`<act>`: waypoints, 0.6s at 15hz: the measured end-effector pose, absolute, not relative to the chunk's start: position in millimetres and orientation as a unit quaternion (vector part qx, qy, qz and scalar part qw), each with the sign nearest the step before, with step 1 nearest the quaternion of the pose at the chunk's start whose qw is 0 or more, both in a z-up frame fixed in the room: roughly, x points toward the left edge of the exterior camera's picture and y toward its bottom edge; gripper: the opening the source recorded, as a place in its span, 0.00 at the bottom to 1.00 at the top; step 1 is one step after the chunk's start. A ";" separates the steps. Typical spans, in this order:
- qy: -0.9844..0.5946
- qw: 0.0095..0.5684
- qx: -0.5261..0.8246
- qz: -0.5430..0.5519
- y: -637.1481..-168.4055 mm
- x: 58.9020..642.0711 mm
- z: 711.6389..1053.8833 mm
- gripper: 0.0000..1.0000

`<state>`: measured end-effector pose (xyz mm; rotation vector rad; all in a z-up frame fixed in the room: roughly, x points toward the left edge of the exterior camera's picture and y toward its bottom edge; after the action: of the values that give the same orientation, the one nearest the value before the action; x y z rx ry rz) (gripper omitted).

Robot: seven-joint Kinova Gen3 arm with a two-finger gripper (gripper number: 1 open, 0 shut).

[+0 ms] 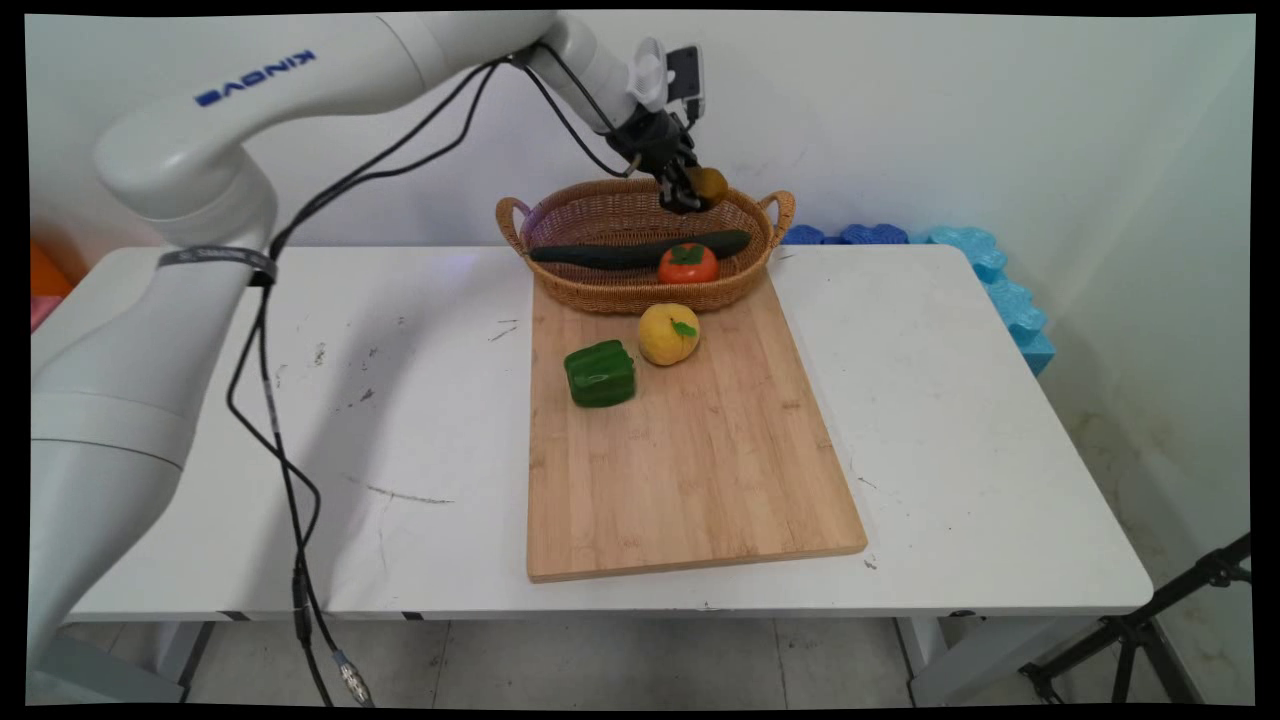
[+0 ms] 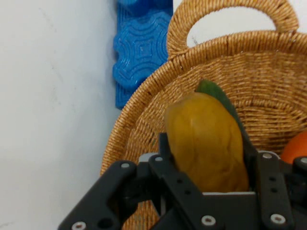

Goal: Place the picked object on the cutting board

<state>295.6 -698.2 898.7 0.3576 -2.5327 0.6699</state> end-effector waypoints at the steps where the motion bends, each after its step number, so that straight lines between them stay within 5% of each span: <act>1: -0.926 0.251 0.138 0.245 -690.9 295.5 905.6 0.00; 9: -0.912 0.284 0.202 0.217 -631.0 289.6 943.3 0.00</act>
<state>289.6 -631.0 943.3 0.5407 -2.4392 0.5808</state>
